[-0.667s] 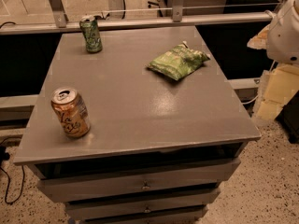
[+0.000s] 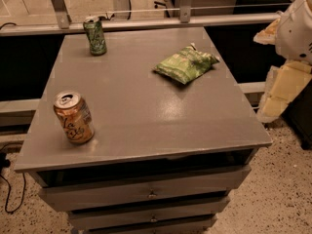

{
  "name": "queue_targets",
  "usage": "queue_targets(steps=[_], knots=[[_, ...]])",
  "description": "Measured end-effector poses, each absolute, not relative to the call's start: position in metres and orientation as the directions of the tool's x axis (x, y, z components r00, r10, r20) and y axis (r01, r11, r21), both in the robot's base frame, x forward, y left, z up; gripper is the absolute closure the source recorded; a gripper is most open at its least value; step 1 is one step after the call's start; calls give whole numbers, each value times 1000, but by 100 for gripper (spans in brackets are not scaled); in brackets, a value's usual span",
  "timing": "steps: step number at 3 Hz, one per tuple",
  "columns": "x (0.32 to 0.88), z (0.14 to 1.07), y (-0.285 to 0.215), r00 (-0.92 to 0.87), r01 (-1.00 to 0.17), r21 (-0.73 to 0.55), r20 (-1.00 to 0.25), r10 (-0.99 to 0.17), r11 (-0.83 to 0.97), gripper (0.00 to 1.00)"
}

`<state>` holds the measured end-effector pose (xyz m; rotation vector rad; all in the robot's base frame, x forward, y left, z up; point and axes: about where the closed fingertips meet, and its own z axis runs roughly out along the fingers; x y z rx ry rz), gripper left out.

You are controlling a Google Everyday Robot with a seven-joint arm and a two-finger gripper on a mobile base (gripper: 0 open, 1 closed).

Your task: Move green jalapeno chip bag near green can

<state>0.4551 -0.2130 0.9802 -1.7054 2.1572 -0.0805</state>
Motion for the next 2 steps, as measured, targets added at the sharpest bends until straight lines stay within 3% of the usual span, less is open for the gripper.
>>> queue_targets(steps=[2], knots=[[571,959,-193,-143,-893,-325,-449,-882,310,0]])
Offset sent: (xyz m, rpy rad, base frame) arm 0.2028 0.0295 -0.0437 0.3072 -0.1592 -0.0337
